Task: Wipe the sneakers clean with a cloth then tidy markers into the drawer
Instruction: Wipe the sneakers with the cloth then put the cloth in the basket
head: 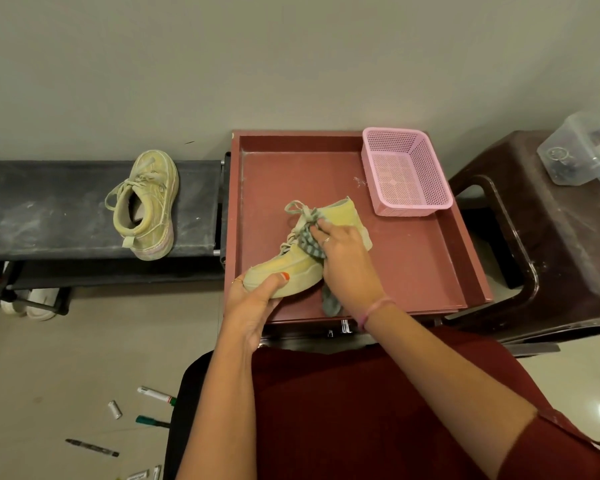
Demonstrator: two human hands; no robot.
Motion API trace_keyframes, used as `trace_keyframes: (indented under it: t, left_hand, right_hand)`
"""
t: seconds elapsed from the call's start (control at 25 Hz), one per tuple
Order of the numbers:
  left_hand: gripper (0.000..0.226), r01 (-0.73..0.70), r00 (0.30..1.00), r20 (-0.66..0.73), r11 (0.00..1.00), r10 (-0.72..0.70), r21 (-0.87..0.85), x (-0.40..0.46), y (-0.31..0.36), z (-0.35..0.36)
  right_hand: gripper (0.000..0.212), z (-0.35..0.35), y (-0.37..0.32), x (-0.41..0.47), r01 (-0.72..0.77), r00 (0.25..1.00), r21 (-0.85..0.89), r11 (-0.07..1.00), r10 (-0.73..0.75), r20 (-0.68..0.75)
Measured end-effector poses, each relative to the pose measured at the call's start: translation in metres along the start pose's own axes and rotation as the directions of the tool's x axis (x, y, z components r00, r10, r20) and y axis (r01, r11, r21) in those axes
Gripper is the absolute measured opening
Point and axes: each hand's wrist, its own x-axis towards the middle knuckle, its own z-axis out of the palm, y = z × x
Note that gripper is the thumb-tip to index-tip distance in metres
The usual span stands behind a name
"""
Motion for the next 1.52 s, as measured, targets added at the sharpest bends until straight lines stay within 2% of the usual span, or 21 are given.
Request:
trace_keyframes:
  t: [0.12,0.24,0.44,0.52,0.6,0.76,0.84,1.0,1.04,1.2,1.28,1.32,1.4,1.52]
  left_hand:
    - [0.035,-0.006,1.000,0.012,1.000,0.006,0.006,0.000,0.000,-0.001]
    - [0.041,-0.005,1.000,0.014,1.000,0.005,0.001,0.001,-0.002,-0.002]
    - [0.032,-0.002,1.000,0.004,1.000,0.002,-0.017,-0.001,-0.001,-0.001]
    - [0.029,0.003,1.000,0.002,1.000,-0.003,-0.019,-0.001,0.000,0.000]
    - [0.027,0.004,1.000,0.004,1.000,-0.004,-0.019,-0.002,0.000,0.000]
    - [0.030,0.011,1.000,0.007,1.000,-0.010,-0.023,-0.001,0.000,0.000]
    - [0.028,0.022,1.000,-0.012,0.999,-0.022,-0.035,0.000,0.001,0.000]
    - [0.022,0.035,0.999,-0.015,0.998,-0.036,-0.056,-0.001,0.001,0.002]
    - [0.021,0.038,0.999,-0.015,0.997,-0.039,-0.060,-0.001,0.001,0.002]
    - [0.025,0.044,0.999,-0.014,0.997,-0.045,-0.068,-0.001,0.001,0.001]
    - [0.028,0.044,0.999,-0.015,0.997,-0.045,-0.058,-0.001,0.000,0.000]
    - [0.028,0.048,0.999,-0.021,0.997,-0.049,-0.063,-0.001,0.000,0.000]
    - [0.025,0.054,0.998,-0.032,0.995,-0.057,-0.085,0.000,0.002,0.001]
    - [0.022,0.056,0.997,-0.049,0.996,-0.060,-0.074,0.002,0.003,0.001]
  right_hand:
    - [0.058,-0.001,0.021,-0.004,-0.043,0.997,-0.050,0.998,0.040,-0.067]
    - [0.049,0.001,0.030,0.023,-0.146,0.984,-0.021,0.989,0.143,-0.109]
    - [0.050,0.012,0.005,-0.006,-0.044,0.995,0.057,0.997,0.049,-0.092]
    - [0.052,0.015,0.012,-0.022,-0.004,0.987,0.097,0.995,0.020,-0.162]
    - [0.050,0.017,0.028,-0.019,0.010,0.972,0.044,0.999,0.001,-0.234]
    - [0.051,0.016,0.035,0.010,-0.159,0.953,0.118,0.980,0.184,-0.242]
    - [0.050,0.019,0.020,0.009,-0.110,0.962,0.141,0.984,0.141,-0.233]
    - [0.039,0.033,0.000,-0.040,0.144,0.958,0.172,0.975,-0.093,-0.272]
    - [0.037,0.035,0.007,-0.050,0.131,0.962,0.179,0.975,-0.082,-0.260]
    - [0.040,0.028,0.045,-0.028,-0.144,0.960,0.227,0.963,0.192,-0.204]
    - [0.043,0.022,0.056,-0.005,-0.264,0.920,0.295,0.918,0.331,-0.208]
    - [0.046,0.021,0.054,0.002,-0.286,0.915,0.294,0.912,0.351,-0.197]
    - [0.052,0.022,0.035,0.001,-0.244,0.944,0.285,0.927,0.294,-0.147]
    - [0.056,0.046,0.009,-0.038,0.001,0.980,0.254,0.967,0.049,-0.193]
